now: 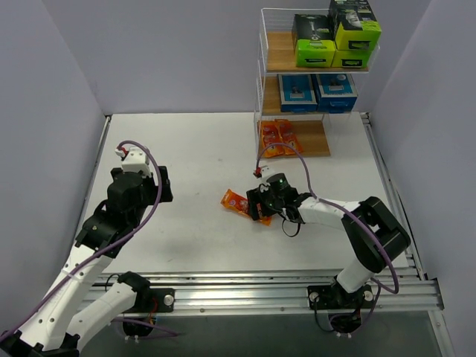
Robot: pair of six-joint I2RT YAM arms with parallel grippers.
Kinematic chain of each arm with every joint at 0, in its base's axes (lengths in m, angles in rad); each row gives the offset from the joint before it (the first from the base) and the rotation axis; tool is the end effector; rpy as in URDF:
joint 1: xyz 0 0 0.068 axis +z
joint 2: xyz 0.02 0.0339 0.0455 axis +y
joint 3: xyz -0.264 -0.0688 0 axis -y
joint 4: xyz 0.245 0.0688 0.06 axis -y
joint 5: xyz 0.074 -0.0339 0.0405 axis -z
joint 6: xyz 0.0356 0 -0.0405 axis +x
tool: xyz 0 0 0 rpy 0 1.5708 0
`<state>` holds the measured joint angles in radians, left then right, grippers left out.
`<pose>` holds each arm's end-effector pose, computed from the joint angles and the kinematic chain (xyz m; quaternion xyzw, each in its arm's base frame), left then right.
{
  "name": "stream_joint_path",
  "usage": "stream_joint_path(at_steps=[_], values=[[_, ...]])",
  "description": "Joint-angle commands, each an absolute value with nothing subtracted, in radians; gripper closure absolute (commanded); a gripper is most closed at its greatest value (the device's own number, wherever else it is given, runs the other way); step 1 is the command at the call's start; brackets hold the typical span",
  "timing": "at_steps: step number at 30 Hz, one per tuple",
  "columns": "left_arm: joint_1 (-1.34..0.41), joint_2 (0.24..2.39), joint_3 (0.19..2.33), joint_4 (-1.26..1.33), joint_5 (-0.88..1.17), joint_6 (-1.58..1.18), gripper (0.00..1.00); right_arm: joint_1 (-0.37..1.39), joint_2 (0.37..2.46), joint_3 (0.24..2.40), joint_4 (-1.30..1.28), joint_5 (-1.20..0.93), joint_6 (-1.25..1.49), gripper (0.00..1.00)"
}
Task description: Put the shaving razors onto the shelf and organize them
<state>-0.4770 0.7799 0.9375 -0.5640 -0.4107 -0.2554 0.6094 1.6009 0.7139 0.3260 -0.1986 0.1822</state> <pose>0.1512 -0.0621 0.3547 -0.0210 0.8251 -0.0337 0.5636 0.2596 0.1897 0.1674 -0.2315 0.8410 0.2656 0.4107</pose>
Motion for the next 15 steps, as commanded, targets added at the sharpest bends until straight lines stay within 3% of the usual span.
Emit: stream_joint_path(at_steps=[1,15], values=[[-0.476,0.779,0.945,-0.514,-0.402,-0.258,0.06,0.607,1.568,0.695,0.344,-0.247,0.204,0.31],[-0.472,0.790,0.945,-0.515,-0.387,-0.258,0.06,0.673,1.491,0.617,0.399,-0.318,0.290,0.35]])
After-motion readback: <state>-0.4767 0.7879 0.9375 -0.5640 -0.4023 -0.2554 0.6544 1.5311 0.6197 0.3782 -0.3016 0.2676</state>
